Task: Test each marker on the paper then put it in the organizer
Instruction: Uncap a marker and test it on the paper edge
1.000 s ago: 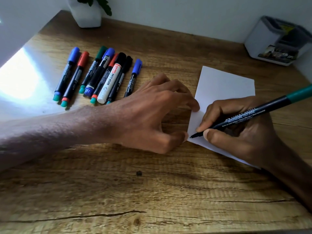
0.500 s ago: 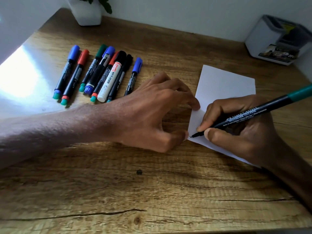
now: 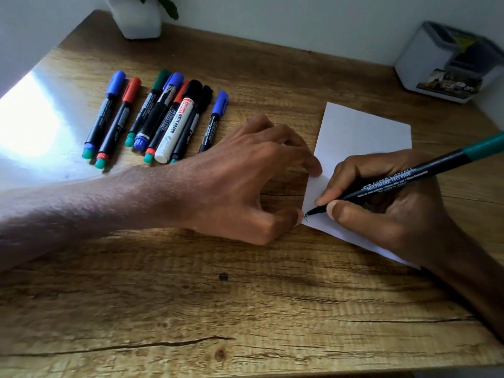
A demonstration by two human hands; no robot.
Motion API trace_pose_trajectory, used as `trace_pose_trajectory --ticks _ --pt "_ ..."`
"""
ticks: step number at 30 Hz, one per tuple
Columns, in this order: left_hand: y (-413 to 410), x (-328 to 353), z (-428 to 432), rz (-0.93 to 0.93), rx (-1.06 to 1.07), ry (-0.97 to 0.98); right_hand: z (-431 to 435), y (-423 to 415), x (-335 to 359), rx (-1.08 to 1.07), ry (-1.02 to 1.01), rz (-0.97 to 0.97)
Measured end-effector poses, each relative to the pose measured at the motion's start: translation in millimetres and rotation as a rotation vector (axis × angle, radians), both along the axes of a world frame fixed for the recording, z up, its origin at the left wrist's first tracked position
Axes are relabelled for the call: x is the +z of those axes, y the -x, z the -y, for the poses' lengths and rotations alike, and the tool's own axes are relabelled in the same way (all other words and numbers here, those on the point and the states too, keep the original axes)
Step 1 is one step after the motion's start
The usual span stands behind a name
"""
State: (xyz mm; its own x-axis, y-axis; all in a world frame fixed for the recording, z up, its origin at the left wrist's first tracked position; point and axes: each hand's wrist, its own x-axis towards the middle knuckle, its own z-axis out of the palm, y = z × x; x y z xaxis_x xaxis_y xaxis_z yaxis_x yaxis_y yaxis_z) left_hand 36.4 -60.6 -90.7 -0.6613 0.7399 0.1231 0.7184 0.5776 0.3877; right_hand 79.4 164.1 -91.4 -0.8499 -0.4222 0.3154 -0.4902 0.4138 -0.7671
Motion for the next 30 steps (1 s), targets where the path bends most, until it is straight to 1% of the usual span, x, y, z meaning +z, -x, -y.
trace_pose_trajectory --ticks 10,30 --pt "0.7 -1.2 0.4 -0.010 -0.006 0.003 0.3 0.3 -0.4 -0.019 -0.001 -0.018" --pt "-0.6 0.8 0.1 0.001 0.003 0.006 2.0 0.3 1.1 -0.058 0.029 0.029"
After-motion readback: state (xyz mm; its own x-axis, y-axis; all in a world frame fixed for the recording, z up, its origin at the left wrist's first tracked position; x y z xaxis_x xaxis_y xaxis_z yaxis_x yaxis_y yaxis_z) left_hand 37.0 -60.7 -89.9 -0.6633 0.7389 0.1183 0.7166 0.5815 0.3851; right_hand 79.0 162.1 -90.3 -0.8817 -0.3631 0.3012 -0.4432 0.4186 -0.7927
